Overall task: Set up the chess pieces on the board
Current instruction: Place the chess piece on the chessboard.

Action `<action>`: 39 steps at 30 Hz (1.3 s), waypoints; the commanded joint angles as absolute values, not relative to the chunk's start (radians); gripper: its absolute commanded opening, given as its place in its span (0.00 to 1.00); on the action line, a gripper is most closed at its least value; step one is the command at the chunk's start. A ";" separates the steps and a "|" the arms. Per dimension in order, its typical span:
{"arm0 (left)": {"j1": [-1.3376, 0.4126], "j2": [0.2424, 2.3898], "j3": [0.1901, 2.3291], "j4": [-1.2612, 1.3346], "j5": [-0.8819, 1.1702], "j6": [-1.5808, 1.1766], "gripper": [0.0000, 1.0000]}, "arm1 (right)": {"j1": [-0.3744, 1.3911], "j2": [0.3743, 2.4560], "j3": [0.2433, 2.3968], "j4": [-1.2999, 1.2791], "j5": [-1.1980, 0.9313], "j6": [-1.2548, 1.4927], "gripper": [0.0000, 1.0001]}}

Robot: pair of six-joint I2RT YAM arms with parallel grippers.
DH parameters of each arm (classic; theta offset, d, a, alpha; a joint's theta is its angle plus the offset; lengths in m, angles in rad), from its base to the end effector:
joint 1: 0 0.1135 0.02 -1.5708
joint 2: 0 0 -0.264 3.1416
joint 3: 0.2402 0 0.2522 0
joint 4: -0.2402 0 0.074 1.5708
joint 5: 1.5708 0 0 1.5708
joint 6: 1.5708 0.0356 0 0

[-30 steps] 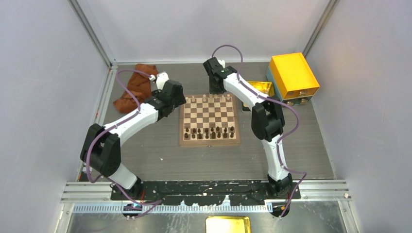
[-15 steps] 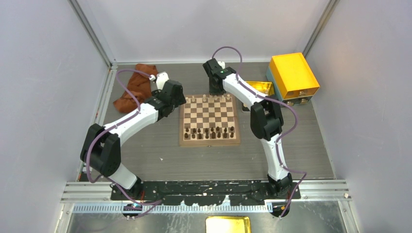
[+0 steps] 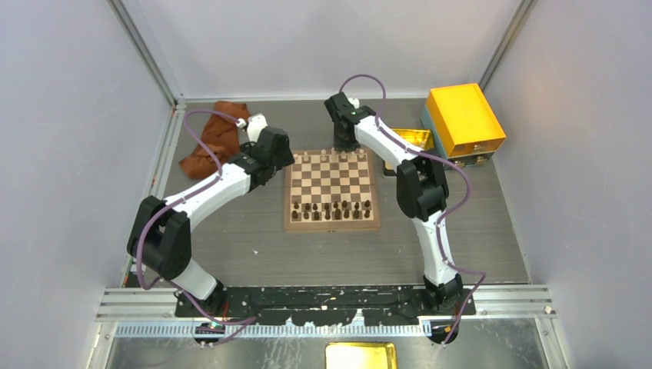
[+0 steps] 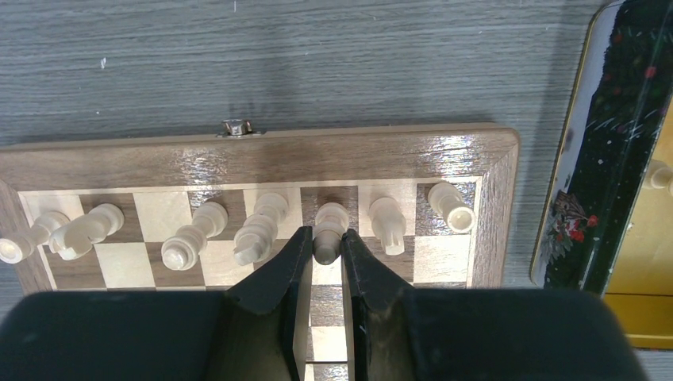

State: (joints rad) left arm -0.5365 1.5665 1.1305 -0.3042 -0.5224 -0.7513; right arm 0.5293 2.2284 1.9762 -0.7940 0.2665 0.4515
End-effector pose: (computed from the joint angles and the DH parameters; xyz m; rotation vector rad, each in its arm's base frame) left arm 0.3045 -0.1604 0.2577 -0.4896 2.1420 -0.1111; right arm 0.4258 0.2382 0.2256 -0.0075 2.5590 0.0210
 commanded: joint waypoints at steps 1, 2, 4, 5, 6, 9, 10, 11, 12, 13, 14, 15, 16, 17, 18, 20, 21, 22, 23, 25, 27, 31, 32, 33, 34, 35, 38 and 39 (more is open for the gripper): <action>-0.540 1.537 1.141 -0.263 -0.549 -0.749 0.77 | 0.525 2.221 1.999 -0.768 0.264 0.465 0.01; -0.540 1.538 1.141 -0.263 -0.549 -0.749 0.77 | 0.523 2.222 1.998 -0.766 0.263 0.464 0.01; -0.540 1.540 1.141 -0.262 -0.549 -0.749 0.77 | 0.521 2.223 1.995 -0.763 0.259 0.466 0.01; -0.540 1.540 1.141 -0.263 -0.549 -0.749 0.77 | 0.520 2.223 1.994 -0.763 0.259 0.466 0.01; -0.540 1.542 1.143 -0.263 -0.548 -0.749 0.77 | 0.520 2.223 1.994 -0.762 0.257 0.466 0.01; -0.540 1.543 1.143 -0.262 -0.548 -0.749 0.77 | 0.521 2.226 1.991 -0.760 0.250 0.468 0.01; -0.540 1.543 1.142 -0.263 -0.548 -0.749 0.77 | 0.521 2.227 1.990 -0.759 0.249 0.469 0.01; -0.541 1.543 1.143 -0.263 -0.548 -0.749 0.77 | 0.521 2.227 1.989 -0.757 0.249 0.469 0.01; -0.539 1.543 1.143 -0.263 -0.548 -0.749 0.77 | 0.520 2.227 1.987 -0.756 0.250 0.469 0.01; -0.540 1.543 1.142 -0.263 -0.548 -0.749 0.77 | 0.520 2.227 1.985 -0.756 0.249 0.469 0.01; -0.540 1.544 1.141 -0.263 -0.548 -0.749 0.77 | 0.520 2.227 1.984 -0.754 0.248 0.469 0.01; -0.540 1.545 1.140 -0.262 -0.548 -0.749 0.77 | 0.519 2.226 1.982 -0.752 0.247 0.469 0.01; -0.540 1.545 1.141 -0.262 -0.548 -0.749 0.77 | 0.518 2.225 1.983 -0.751 0.246 0.469 0.01; -0.540 1.547 1.141 -0.262 -0.548 -0.749 0.77 | 0.518 2.227 1.983 -0.751 0.245 0.470 0.01; -0.540 1.547 1.142 -0.262 -0.548 -0.749 0.77 | 0.518 2.229 1.983 -0.751 0.243 0.471 0.01; -0.540 1.548 1.142 -0.262 -0.548 -0.749 0.77 | 0.518 2.231 1.982 -0.751 0.241 0.471 0.01; -0.540 1.549 1.141 -0.261 -0.547 -0.749 0.77 | 0.518 2.231 1.983 -0.750 0.241 0.472 0.01; -0.540 1.549 1.141 -0.261 -0.548 -0.748 0.77 | 0.518 2.232 1.982 -0.750 0.242 0.471 0.01; -0.540 1.549 1.142 -0.261 -0.548 -0.748 0.77 | 0.518 2.232 1.981 -0.751 0.242 0.470 0.01; -0.540 1.550 1.140 -0.262 -0.548 -0.749 0.77 | 0.516 2.233 1.980 -0.750 0.243 0.471 0.01; -0.540 1.551 1.140 -0.261 -0.548 -0.749 0.77 | 0.517 2.236 1.979 -0.750 0.242 0.472 0.01; -0.540 1.551 1.140 -0.262 -0.546 -0.749 0.77 | 0.516 2.241 1.979 -0.750 0.241 0.472 0.01; -0.540 1.552 1.140 -0.262 -0.546 -0.749 0.77 | 0.517 2.242 1.980 -0.750 0.240 0.474 0.01; -0.540 1.552 1.140 -0.261 -0.546 -0.749 0.77 | 0.517 2.243 1.979 -0.750 0.239 0.474 0.01; -0.540 1.552 1.140 -0.262 -0.546 -0.749 0.77 | 0.517 2.243 1.978 -0.750 0.239 0.474 0.01; -0.540 1.553 1.140 -0.262 -0.546 -0.749 0.77 | 0.517 2.243 1.978 -0.749 0.238 0.474 0.01; -0.541 1.555 1.139 -0.261 -0.546 -0.749 0.77 | 0.516 2.245 1.976 -0.747 0.238 0.474 0.01; -0.540 1.555 1.138 -0.261 -0.546 -0.749 0.77 | 0.516 2.246 1.976 -0.747 0.238 0.474 0.01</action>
